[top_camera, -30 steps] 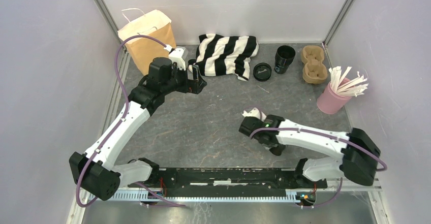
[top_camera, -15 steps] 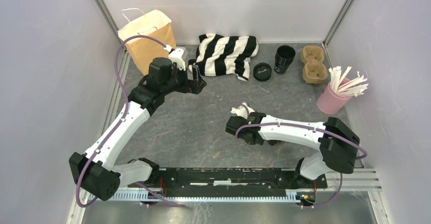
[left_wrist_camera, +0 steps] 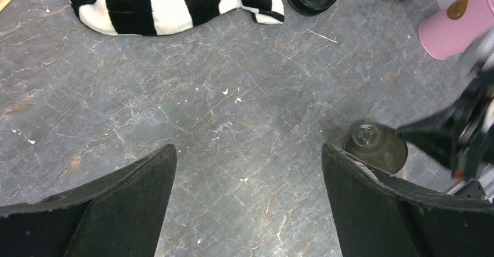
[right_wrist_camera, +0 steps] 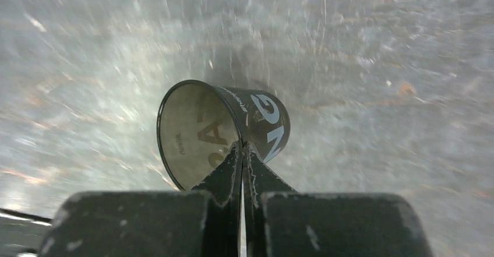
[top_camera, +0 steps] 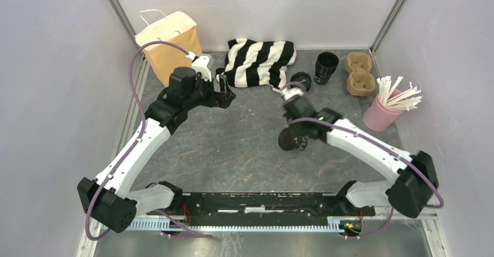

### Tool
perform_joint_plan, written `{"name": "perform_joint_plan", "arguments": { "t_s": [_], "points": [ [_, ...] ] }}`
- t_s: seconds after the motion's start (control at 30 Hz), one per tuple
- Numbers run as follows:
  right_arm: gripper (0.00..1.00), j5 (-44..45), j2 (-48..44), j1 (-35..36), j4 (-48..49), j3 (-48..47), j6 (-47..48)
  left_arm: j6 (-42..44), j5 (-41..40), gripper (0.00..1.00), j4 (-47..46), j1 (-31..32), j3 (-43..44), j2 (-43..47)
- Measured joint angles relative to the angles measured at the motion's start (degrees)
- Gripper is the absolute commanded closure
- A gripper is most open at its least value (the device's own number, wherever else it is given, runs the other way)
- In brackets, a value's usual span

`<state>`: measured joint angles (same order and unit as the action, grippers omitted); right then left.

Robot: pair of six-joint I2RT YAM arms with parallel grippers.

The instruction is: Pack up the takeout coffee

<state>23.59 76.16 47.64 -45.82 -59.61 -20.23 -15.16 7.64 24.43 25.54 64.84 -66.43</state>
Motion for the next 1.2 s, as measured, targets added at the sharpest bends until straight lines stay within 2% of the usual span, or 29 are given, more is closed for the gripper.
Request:
{"name": "perform_joint_plan", "arguments": {
  "t_s": [0.1,0.17,0.2,0.3,0.43,0.57,0.7,1.0,1.2],
  "points": [
    [1.0,-15.9,-3.0,-12.8,7.9,1.2,0.0,0.0,0.0,0.0,0.0,0.0,0.0,0.1],
    [1.0,-23.9,-1.7,-16.2,11.8,1.2,-0.1,0.0,0.0,0.0,0.0,0.1,0.0,0.1],
    [1.0,-29.8,0.1,-17.1,14.6,1.2,0.0,0.0,0.0,0.0,0.1,0.1,0.0,0.2],
    [1.0,-40.0,5.0,-17.3,20.0,1.2,-0.2,0.0,0.0,0.0,0.5,0.1,0.0,0.2],
    [1.0,-48.2,9.8,-17.3,29.4,1.4,-1.5,0.0,0.0,0.0,0.8,0.1,0.0,0.3],
    [1.0,-51.9,12.9,-17.4,37.3,2.3,-4.5,0.0,-0.2,0.0,1.2,0.1,0.0,0.6],
    [1.0,-52.8,12.9,-18.0,40.6,4.0,-6.9,0.0,-0.5,0.0,2.2,0.1,0.1,0.7],
    [1.0,-53.0,10.8,-22.3,45.1,8.3,-9.5,0.0,-0.5,0.0,2.7,0.1,0.2,0.7],
    [1.0,-52.6,9.2,-23.8,44.7,13.5,-9.6,0.0,-0.5,0.0,2.7,0.1,0.2,0.7]
  ]
}}
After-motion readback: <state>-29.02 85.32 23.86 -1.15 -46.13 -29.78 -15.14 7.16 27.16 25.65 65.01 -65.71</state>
